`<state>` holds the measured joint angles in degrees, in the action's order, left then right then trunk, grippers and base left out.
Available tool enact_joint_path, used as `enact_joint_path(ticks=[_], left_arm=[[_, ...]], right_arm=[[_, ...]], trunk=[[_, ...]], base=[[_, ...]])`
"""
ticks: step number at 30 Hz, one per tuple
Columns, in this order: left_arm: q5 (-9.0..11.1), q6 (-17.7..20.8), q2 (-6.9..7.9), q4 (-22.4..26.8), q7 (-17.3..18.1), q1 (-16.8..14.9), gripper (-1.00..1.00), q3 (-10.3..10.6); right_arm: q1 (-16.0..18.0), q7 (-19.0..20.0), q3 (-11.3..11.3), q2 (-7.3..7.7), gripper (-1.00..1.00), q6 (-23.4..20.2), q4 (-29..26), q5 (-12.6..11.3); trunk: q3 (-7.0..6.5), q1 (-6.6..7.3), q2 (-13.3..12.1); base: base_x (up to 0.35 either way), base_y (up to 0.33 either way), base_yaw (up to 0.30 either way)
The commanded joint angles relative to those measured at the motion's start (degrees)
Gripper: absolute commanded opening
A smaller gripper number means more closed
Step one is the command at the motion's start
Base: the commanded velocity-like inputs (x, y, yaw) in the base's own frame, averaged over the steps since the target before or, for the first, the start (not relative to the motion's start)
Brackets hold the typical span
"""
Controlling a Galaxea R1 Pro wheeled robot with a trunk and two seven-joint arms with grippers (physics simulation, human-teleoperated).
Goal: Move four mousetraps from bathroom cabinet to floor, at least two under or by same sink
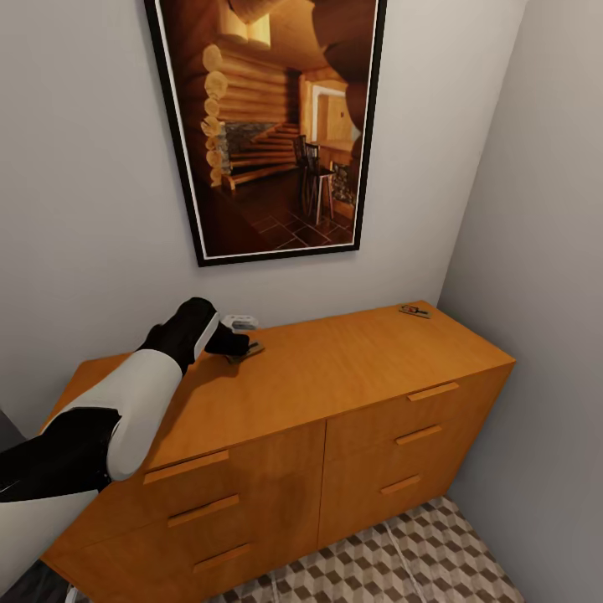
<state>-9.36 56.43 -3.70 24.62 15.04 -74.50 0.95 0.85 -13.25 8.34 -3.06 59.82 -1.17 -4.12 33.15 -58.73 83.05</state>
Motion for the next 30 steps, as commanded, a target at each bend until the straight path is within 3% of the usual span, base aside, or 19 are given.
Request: enact_joint_path(ticks=[1, 20, 30], left_arm=[[-0.66, 0.17, 0.01, 0.1, 0.61, -0.03, -1.0, 0.06], [-0.63, 0.41, -0.81, 0.31, 0.52, -0.03, -1.0, 0.03], [-0.55, 0.6, -0.95, 3.8, 0.48, -0.03, -1.0, 0.02]], right_arm=[[0.03, 0.14, 0.51, 0.02, -1.0, 0.18, 0.03, -0.63], [0.03, 0.15, 0.54, 0.03, -1.0, 0.18, -0.03, -0.63], [0.03, 0.15, 0.54, 0.02, -1.0, 0.18, -0.06, -0.63]], trunk=[[0.06, 0.0, 0.03], [0.06, 0.0, 0.03], [0.06, 0.0, 0.03]], base=[[0.0, 0.0, 0.0], [0.0, 0.0, 0.0], [0.0, 0.0, 0.0]])
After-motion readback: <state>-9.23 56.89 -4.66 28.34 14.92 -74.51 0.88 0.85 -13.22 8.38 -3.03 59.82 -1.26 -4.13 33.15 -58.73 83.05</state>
